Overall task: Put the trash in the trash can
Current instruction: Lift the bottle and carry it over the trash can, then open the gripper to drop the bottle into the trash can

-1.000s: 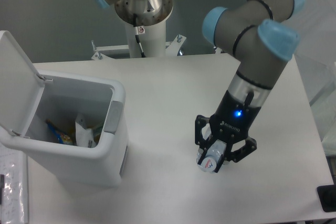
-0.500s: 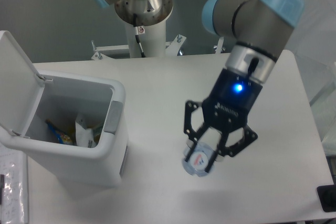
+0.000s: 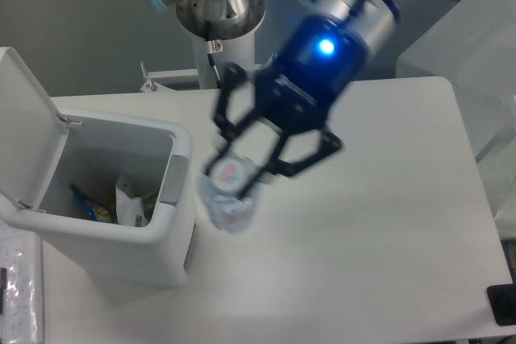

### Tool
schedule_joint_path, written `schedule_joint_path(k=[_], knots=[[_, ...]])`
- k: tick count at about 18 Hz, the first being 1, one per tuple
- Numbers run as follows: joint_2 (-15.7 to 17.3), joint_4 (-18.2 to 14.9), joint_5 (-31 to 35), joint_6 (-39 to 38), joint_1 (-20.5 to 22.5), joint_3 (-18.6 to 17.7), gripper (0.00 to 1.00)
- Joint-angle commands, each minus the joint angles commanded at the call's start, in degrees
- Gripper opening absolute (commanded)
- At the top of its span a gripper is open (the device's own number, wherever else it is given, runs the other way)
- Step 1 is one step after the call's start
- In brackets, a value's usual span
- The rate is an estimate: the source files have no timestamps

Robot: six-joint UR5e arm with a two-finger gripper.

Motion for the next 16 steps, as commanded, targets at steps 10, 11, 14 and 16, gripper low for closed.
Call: schedule_joint_path(k=[10,11,14,16], knots=[[4.1,2.9,0.2,0.0,-4.8,-8.2,0.06],[4.1,3.9,0.3,0.1,-4.9,-9.7,0.08],[4.4,4.6,0.4,3.6,-6.0,-13.7,0.17],[5.1,4.6,0.4,6.8,-6.3,-16.7,0.32]])
